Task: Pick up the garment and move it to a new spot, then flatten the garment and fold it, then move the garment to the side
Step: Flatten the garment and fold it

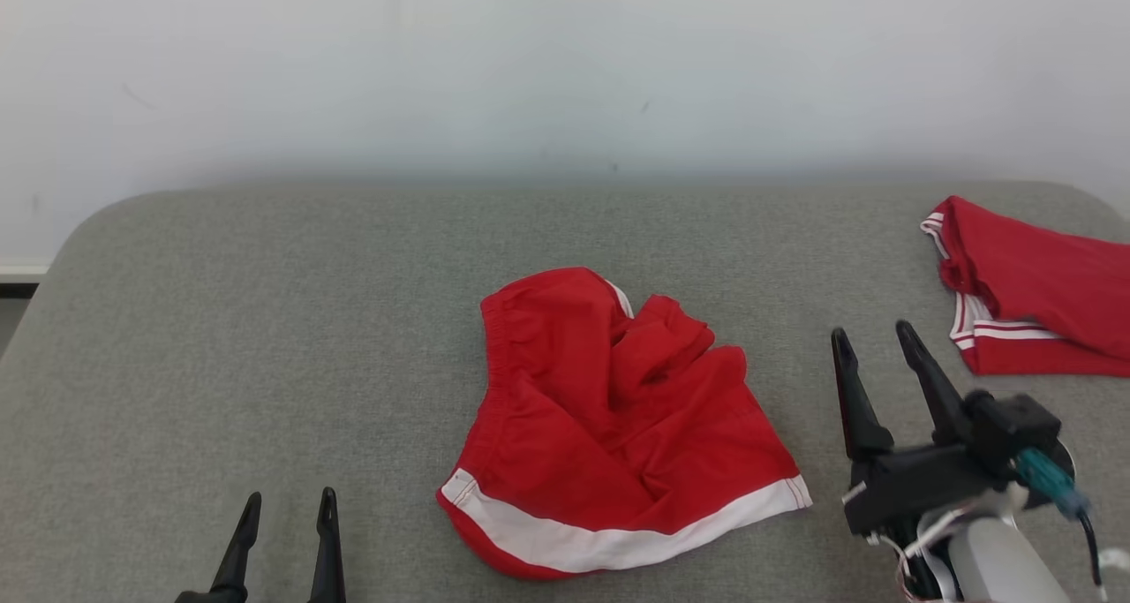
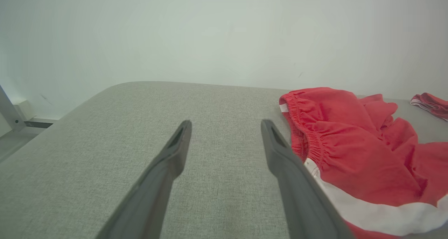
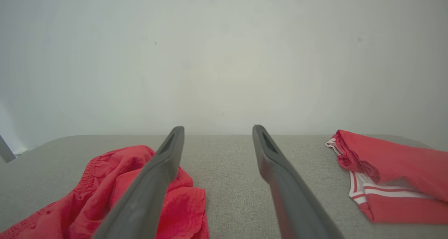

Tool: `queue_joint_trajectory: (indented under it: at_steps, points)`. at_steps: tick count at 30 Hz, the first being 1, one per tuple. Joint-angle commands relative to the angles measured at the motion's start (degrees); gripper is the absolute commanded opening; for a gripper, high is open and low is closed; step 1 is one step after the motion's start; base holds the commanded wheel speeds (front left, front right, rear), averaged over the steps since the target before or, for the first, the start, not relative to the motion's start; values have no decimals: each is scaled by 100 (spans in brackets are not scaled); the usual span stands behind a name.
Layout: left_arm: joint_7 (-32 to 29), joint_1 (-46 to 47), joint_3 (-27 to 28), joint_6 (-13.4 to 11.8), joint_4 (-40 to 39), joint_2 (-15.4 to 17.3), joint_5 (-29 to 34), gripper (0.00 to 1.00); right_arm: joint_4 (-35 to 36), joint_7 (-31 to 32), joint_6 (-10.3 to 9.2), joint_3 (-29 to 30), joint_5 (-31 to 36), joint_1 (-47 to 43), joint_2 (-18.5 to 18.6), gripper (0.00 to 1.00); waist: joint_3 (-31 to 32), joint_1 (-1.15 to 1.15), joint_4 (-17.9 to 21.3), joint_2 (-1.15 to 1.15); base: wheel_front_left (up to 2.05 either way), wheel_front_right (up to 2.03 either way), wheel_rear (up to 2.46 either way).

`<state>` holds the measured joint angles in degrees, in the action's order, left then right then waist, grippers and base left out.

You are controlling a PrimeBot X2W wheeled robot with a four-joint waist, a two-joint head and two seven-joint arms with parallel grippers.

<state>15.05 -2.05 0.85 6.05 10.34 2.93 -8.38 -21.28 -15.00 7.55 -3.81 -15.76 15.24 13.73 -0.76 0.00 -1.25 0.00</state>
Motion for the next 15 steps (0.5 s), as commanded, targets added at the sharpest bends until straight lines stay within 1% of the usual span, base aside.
queue_joint_trajectory:
  at_steps: [1, 10, 15]
  points:
    - [16, -49, 16, 2, -26, -8, 75, 100, 58, -22, -16, 29, 43, -92, -15, 100, 29, 0, 46, 0, 0, 0, 0]
    - [17, -84, 113, 39, -72, -8, 102, 100, 1013, -23, -16, 196, 163, -1087, -179, 100, 41, 0, 191, 0, 0, 0, 0]
    - [16, -69, 173, 38, -53, -8, 120, 100, 1268, -16, -16, 220, 174, -1526, -293, 100, 54, 0, 248, 0, 0, 0, 0]
